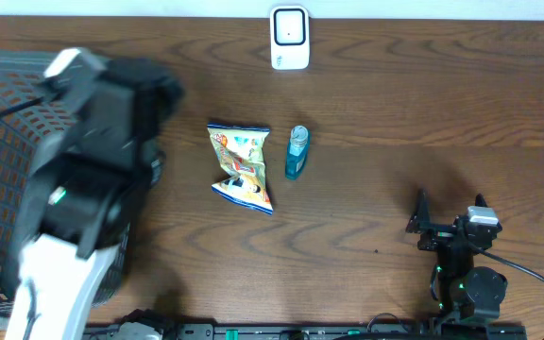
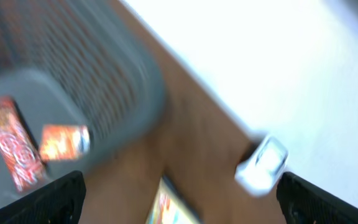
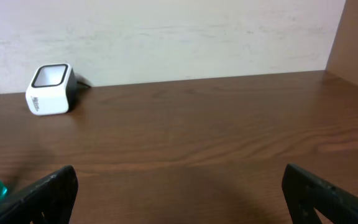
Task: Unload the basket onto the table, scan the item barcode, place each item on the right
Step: 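Reach the left gripper into the basket and grasp the mint-green pouch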
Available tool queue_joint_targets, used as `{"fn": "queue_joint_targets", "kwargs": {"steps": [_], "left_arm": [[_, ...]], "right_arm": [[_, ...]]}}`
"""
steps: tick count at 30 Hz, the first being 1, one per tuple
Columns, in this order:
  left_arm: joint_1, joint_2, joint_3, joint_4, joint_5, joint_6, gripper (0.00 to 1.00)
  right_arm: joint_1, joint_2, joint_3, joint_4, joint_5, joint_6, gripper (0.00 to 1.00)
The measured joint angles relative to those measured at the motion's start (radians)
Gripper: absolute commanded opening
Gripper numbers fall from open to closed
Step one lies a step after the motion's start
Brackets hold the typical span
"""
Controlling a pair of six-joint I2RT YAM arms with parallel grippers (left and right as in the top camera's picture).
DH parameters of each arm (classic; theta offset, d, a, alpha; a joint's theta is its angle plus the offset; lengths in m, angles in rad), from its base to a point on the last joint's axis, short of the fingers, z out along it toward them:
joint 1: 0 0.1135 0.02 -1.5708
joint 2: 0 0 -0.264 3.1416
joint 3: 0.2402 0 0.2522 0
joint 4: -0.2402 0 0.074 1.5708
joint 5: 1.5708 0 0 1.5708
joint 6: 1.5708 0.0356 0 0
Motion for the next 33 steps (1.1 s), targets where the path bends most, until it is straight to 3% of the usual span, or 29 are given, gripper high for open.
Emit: {"fn": "queue_joint_targets", "kwargs": {"steps": [5,9,19,25,33], "left_arm": [[0.107,-0.096,0.004,-0.013,-0.127,0.043,0.98],[0.278,-0.083,0.010,-0.102,-0.159,0.011,0.98],[0.727,0.212,0.010,-0.292,0.074,-0.129,0.98],[0.839,0.387,0.010,-0.411,0.210,-0.192,0.98],[0.861,0.567,-0.024,-0.493,0.263,-0.352,0.98]], "right_arm": [[0.000,0.000,0.000,0.000,0.000,0.000,0.99],[0.000,0.000,0.000,0.000,0.000,0.000,0.99],[0.000,0.000,0.000,0.000,0.000,0.000,0.99],[0.000,0.000,0.000,0.000,0.000,0.000,0.99],[0.000,0.000,0.000,0.000,0.000,0.000,0.99]]}}
